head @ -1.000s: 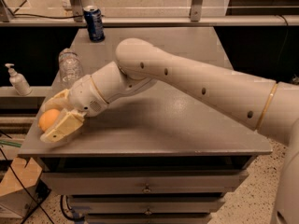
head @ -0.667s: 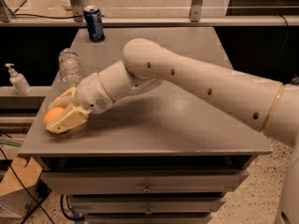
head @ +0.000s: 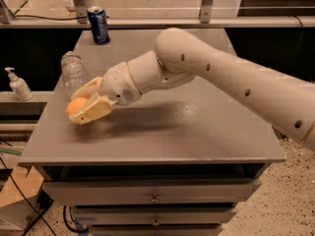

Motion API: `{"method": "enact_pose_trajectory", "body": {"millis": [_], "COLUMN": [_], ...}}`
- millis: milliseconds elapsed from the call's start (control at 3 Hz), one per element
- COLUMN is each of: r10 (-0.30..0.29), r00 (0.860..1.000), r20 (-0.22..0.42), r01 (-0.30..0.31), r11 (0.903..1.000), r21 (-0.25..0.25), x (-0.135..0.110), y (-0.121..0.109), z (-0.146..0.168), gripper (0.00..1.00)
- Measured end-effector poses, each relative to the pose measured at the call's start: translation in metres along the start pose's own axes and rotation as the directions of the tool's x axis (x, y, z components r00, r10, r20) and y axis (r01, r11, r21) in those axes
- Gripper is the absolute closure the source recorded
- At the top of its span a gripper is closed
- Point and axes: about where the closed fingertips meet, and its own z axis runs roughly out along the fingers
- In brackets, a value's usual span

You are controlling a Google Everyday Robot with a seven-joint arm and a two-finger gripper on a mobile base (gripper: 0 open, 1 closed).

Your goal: Pick orange

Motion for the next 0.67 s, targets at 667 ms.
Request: {"method": "enact_pose_trajectory", "body": {"millis": [667], "r10": [-0.117], "r00": [0.993], "r20": [-0.001], "r01": [0.116], "r11": [0.9901], "r21": [0.078], "x": [-0.052], "y": [-0.016], "z": [-0.073], "gripper": [1.00]}}
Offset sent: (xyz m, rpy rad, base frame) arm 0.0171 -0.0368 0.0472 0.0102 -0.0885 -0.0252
